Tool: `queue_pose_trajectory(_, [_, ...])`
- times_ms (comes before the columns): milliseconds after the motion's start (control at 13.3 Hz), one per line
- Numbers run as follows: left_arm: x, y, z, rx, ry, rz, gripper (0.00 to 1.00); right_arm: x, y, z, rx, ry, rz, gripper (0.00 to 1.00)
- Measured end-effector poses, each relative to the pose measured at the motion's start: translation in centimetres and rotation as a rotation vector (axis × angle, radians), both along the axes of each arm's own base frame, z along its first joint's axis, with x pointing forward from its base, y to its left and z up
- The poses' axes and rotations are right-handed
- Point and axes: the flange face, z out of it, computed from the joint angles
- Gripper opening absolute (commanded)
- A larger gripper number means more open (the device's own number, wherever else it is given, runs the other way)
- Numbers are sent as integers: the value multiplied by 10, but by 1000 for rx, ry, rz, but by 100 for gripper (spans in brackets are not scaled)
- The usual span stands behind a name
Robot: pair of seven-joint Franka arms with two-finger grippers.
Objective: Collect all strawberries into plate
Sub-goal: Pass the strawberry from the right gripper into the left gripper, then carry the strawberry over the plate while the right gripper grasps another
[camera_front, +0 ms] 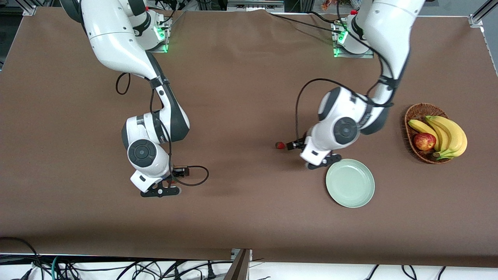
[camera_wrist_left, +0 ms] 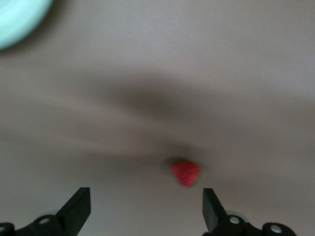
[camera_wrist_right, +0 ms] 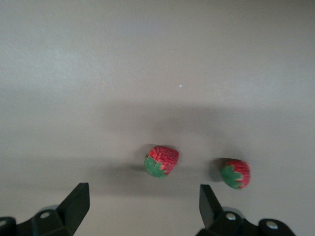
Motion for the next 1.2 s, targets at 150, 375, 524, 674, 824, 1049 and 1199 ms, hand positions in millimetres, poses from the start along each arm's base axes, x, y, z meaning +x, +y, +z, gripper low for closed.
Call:
queue_pose_trajectory(150, [-6, -24, -25, 0, -33, 66, 100, -5, -3, -20, 13, 4, -8, 94])
queue_pose_trajectory(375, [-24, -52, -57, 41, -43, 113, 99, -7, -9, -31, 15, 3, -3, 91])
queue_pose_trajectory(524, [-32, -61, -66, 103, -74, 134, 88, -2, -21, -33, 17, -2, 17, 87])
queue_pose_trajectory(674, [-39, -71, -70, 125, -74, 159, 74, 3, -32, -39, 25, -26, 21, 86])
queue_pose_trajectory(824, [-41, -73, -72, 131, -73, 172, 65, 5, -37, -43, 30, -32, 20, 86])
queue_pose_trajectory(1049, [-32, -60, -71, 144, -87, 194, 63, 5, -34, -44, 49, -36, 10, 84])
queue_pose_trajectory(1199, [-26, -52, -71, 150, -95, 206, 63, 5, -30, -44, 71, -35, -1, 83])
